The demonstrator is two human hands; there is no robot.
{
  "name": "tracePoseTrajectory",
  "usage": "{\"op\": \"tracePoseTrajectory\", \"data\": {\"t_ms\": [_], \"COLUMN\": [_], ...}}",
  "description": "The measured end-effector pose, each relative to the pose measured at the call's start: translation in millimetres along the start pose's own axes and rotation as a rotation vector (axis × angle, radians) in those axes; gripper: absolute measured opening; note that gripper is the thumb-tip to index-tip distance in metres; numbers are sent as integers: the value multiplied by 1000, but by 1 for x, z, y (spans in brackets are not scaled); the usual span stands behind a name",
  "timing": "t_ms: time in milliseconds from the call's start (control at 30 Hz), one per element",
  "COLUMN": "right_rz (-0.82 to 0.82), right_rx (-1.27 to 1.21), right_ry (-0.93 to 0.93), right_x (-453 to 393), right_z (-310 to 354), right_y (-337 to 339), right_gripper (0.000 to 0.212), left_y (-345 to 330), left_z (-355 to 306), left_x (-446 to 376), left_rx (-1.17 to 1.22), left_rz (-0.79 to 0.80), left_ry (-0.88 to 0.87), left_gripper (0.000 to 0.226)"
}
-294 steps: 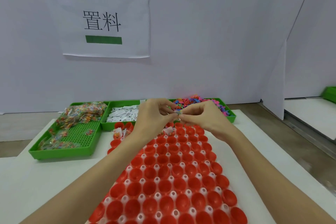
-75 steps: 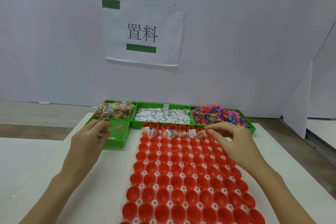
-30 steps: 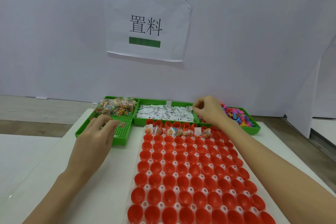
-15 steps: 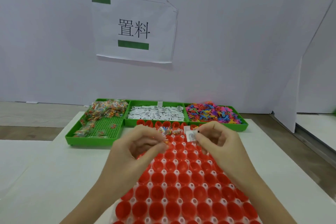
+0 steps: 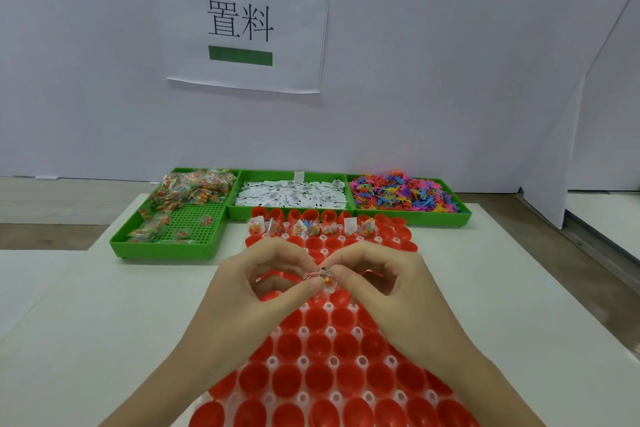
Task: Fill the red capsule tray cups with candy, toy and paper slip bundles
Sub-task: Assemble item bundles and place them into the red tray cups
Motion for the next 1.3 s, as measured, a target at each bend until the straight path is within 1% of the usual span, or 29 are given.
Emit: {"op": "tracePoseTrajectory", "data": {"t_ms": [67,167,267,467,533,600,700,867,933,1000,1067,1100,1200,1300], "right_rz": [-17,-69,-66,-27,-39,-79,-134,-255,-252,-180,-120,-115,-139,-179], "right_rx": [4,-95,-119,-108,-83,4,227,593,704,814,894,922,979,964], "right_ry": [17,-1,-8,-33,-34,-38,-39,-148,-181,-237,-281,-286,-273,-275], "right_x": [1,0,0,1,-6,-23,-66,-132,-146,-154,-157,-159,-165,-166], "right_z": [0,0,-1,1,2,-3,-21,-70,-90,-106,-117,-120,-123,-123], "right_y": [-2,-1,-1,-2,6,20,54,119,137,144,144,144,139,140], "right_gripper": [13,8,3,19,21,18,16,16,16,18,21,21,18,17], "left_y": [1,3,4,7,10,13,21,31,34,35,35,35,35,34], "left_z": [-1,-4,-7,-4,-1,3,13,21,23,25,27,28,30,28], "left_x": [0,1,1,-1,-2,-5,-9,-15,-16,-16,-16,-16,-16,-15], "left_rx": [19,38,55,74,59,40,13,36,28,15,12,6,2,10], "left_rz": [22,36,34,36,38,31,5,-54,-65,-66,-65,-65,-63,-50], "left_ry": [3,23,30,72,91,101,121,155,157,160,165,168,174,169], "left_gripper": [17,15,15,24,29,26,21,23,20,18,19,20,17,12]}}
Point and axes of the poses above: each hand's wrist, its own x-axis away from the middle knuckle, its own y-axis out of the back of the hand, z = x × y, the point moved 2 cm from there along -x, towards the middle knuckle, and after that the axes turned 14 degrees about -x, right-handed, at the moved point
